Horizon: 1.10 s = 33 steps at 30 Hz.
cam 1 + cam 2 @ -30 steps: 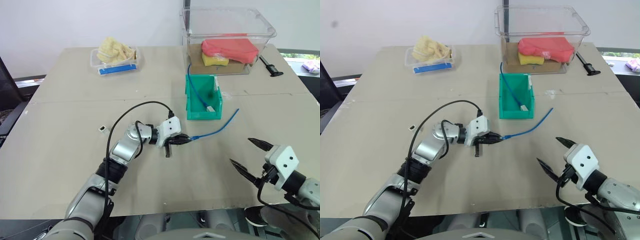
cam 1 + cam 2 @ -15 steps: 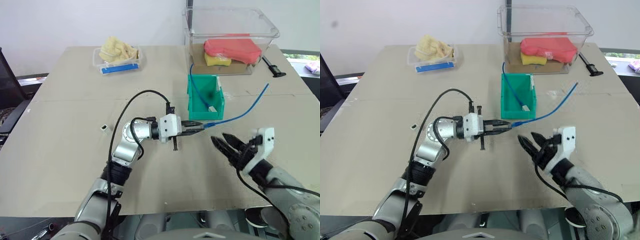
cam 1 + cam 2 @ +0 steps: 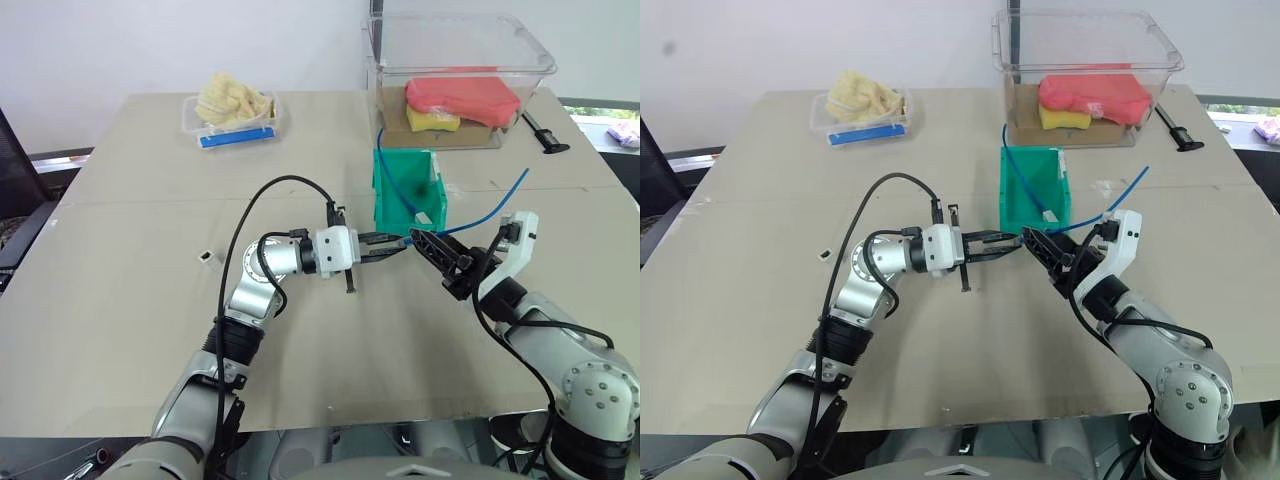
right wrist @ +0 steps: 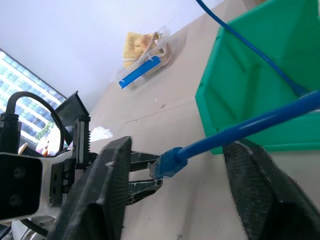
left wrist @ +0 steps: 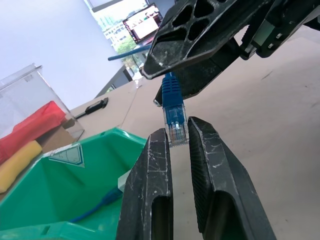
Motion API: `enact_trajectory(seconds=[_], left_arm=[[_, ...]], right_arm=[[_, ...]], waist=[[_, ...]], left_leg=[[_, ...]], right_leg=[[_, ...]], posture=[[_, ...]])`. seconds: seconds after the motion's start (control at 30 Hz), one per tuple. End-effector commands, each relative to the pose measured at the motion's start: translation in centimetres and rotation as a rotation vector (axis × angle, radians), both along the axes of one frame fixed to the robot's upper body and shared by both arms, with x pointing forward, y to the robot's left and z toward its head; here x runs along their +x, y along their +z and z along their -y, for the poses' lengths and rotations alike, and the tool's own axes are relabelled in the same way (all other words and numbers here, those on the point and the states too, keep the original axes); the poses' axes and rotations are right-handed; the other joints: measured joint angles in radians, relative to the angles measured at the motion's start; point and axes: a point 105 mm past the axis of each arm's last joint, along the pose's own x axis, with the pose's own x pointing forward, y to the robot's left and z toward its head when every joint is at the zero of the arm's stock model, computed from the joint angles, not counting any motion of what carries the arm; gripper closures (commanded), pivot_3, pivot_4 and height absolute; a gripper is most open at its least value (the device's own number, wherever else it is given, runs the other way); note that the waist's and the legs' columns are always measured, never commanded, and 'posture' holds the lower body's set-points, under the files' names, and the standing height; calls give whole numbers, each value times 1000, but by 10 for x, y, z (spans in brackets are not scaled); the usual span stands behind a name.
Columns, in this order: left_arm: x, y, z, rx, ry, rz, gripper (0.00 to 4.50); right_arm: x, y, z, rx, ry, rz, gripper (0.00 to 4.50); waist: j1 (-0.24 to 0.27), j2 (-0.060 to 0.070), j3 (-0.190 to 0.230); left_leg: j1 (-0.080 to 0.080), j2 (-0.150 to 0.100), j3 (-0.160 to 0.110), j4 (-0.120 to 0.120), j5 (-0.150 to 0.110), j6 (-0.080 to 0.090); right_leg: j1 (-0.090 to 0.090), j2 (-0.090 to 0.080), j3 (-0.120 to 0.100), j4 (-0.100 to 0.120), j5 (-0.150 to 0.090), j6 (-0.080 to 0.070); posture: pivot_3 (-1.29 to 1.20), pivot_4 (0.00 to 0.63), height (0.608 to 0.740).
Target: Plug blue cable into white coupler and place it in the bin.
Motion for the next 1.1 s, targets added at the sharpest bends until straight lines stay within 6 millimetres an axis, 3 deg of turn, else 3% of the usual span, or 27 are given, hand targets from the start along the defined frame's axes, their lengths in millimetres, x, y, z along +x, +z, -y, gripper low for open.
enact_trajectory(seconds=[0.03,0.1,0.27,0.37,0.4,0.53,0.57,0.7,0.83,0.97,1.1], left_arm=[[-6,17,4,-26,-12,64,4500],[-8,20,5,-31,-11,64,4500],[-7,23,6,-33,1,71,4500],[-9,20,3,-37,-13,-17,4500],[-8,20,0,-44,1,-59,3514],[-4,17,-21,-79,82,-222,1748],[-1,18,-29,-94,119,-253,1323],[18,24,-93,-162,385,-355,1323],[24,29,-161,-223,645,-410,1323],[8,24,-212,-235,798,-463,1323],[-15,11,-241,-206,873,-536,1323]], right_arm=[[-2,11,-4,27,23,32,3553],[-2,11,-5,27,32,29,4445],[-2,11,-6,24,50,21,4445],[-2,13,-5,26,52,24,4445],[-1,14,-5,28,51,26,4500],[2,15,-2,27,41,29,4500],[2,14,-1,23,39,29,4500],[4,10,2,15,46,19,4500],[8,4,2,10,60,3,4500],[15,2,1,21,82,-2,4500],[20,0,-3,13,116,-5,4500]], waist=[[-2,0,0],[-4,0,0],[-3,0,0],[-4,0,0],[-4,0,0],[-8,0,0],[-9,0,0],[-12,0,0],[-14,1,0],[-19,0,1],[-23,1,1]], left_leg=[[0,0,0,0,0,0],[0,0,0,0,0,0],[0,0,0,0,0,0],[0,0,0,0,0,0],[0,0,0,0,0,0],[0,1,0,-1,0,0],[0,1,0,-1,0,0],[1,2,0,-1,0,0],[0,3,0,-1,0,0],[0,2,1,-2,0,0],[-1,3,1,-3,0,0]], right_leg=[[0,0,0,0,0,0],[0,0,0,0,0,0],[0,0,0,0,0,0],[0,0,0,0,0,0],[0,0,0,0,0,0],[0,0,0,0,0,0],[0,0,0,0,0,0],[-1,2,0,1,0,0],[-1,2,0,1,-1,0],[-2,1,1,0,0,0],[-3,1,1,0,0,0]], posture=[[0,150,740],[0,150,740],[0,150,740],[0,150,740],[0,150,740],[0,150,740],[0,150,740],[0,150,740],[0,150,740],[0,150,740],[0,150,740]])
